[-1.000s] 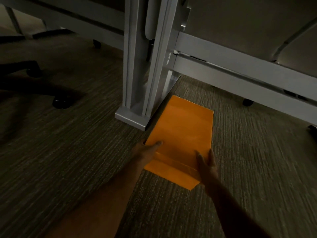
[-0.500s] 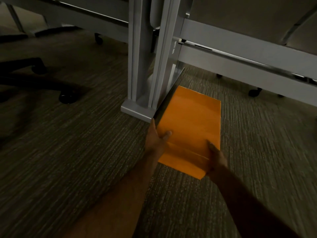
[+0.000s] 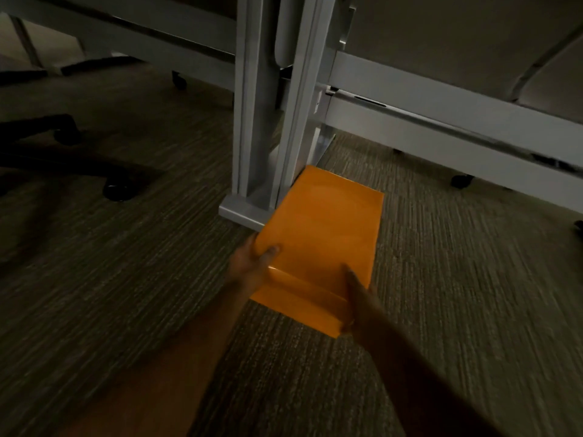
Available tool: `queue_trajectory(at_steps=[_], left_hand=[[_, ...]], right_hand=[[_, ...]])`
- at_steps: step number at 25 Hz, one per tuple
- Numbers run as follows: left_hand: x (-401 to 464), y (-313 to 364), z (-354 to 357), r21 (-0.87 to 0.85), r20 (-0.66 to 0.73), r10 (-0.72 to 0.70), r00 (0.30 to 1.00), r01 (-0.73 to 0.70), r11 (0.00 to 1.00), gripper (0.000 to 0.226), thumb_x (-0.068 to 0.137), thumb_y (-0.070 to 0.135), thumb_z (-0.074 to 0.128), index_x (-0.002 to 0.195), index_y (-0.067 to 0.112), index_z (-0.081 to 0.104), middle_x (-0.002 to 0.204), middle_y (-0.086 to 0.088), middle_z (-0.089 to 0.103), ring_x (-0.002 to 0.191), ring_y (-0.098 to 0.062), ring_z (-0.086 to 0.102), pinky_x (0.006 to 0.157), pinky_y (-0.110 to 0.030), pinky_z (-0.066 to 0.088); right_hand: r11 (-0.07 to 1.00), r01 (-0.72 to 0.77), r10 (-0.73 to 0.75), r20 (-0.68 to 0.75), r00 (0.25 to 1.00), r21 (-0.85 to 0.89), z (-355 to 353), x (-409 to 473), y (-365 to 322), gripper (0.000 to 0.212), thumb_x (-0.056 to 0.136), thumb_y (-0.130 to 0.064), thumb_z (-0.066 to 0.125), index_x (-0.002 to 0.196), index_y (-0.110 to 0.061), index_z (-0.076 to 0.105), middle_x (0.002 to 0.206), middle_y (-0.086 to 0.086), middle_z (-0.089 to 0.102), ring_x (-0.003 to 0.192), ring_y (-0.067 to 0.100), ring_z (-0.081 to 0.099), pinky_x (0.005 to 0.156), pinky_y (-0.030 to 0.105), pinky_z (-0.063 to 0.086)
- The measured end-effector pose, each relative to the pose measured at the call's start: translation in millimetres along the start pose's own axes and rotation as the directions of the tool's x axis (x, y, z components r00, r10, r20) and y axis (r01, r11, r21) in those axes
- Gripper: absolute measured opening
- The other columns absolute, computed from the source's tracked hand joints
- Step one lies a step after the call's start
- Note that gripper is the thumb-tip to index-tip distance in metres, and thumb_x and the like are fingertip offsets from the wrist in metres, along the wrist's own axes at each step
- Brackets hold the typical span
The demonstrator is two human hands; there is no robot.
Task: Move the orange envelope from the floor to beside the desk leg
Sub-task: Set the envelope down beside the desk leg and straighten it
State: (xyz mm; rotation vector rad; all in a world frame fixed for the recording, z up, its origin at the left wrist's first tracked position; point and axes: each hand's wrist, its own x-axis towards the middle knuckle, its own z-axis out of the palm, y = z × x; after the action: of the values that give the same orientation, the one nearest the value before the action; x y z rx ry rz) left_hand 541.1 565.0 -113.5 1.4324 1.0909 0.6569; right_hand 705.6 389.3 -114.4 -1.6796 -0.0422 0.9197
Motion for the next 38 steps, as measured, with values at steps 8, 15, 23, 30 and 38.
queue_trajectory(at_steps=[8, 15, 23, 30, 38], left_hand=[[3, 0, -9, 0.012, -0.016, 0.061, 0.998, -0.061, 0.998, 0.049, 0.085, 0.051, 0.072, 0.131, 0.037, 0.062, 0.115, 0.012, 0.069, 0.107, -0.014, 0.065, 0.096, -0.045, 0.052], [-6, -7, -8, 0.003, -0.066, 0.064, 0.996, -0.064, 0.998, 0.034, 0.086, 0.047, 0.074, 0.117, 0.041, 0.064, 0.101, 0.021, 0.069, 0.098, -0.008, 0.066, 0.088, -0.037, 0.052], [-1, -8, 5, 0.045, -0.132, 0.086, 0.988, -0.08, 0.996, 0.051, 0.086, 0.055, 0.07, 0.132, 0.036, 0.059, 0.109, 0.016, 0.067, 0.097, -0.007, 0.063, 0.086, -0.038, 0.052], [-1, -4, 12, 0.046, -0.13, 0.044, 0.991, -0.039, 0.998, 0.059, 0.084, 0.056, 0.071, 0.136, 0.032, 0.057, 0.121, 0.005, 0.068, 0.109, -0.02, 0.064, 0.092, -0.04, 0.051], [-6, -4, 10, 0.081, -0.117, 0.065, 0.991, -0.056, 0.995, 0.059, 0.086, 0.055, 0.07, 0.138, 0.033, 0.054, 0.12, 0.009, 0.063, 0.105, -0.014, 0.058, 0.088, -0.036, 0.045]], right_hand=[[0.873, 0.297, -0.353, -0.082, 0.932, -0.387, 15, 5, -4, 0.087, 0.086, -0.064, 0.063, 0.156, -0.031, 0.024, 0.158, 0.01, 0.038, 0.137, 0.036, 0.046, 0.1, 0.057, 0.049], [0.593, 0.429, -0.527, 0.075, 0.847, -0.682, 4, 14, 3, 0.058, 0.098, -0.063, 0.038, 0.153, -0.056, 0.022, 0.17, 0.004, 0.006, 0.146, 0.036, 0.036, 0.102, 0.057, 0.049], [0.588, 0.445, -0.529, 0.095, 0.843, -0.675, -1, 29, -9, 0.054, 0.101, -0.053, 0.042, 0.153, -0.054, 0.025, 0.17, 0.007, 0.005, 0.151, 0.038, 0.026, 0.11, 0.057, 0.042], [0.608, 0.455, -0.497, 0.135, 0.857, -0.651, -10, 35, -13, 0.052, 0.095, -0.067, 0.039, 0.145, -0.066, 0.023, 0.17, 0.008, 0.006, 0.15, 0.041, 0.027, 0.109, 0.062, 0.042], [0.198, 0.481, -0.493, 0.337, 0.802, -0.854, -2, 12, -15, 0.097, 0.078, -0.089, 0.022, 0.16, -0.041, 0.0, 0.167, -0.019, -0.012, 0.153, 0.022, -0.024, 0.122, 0.058, 0.01]])
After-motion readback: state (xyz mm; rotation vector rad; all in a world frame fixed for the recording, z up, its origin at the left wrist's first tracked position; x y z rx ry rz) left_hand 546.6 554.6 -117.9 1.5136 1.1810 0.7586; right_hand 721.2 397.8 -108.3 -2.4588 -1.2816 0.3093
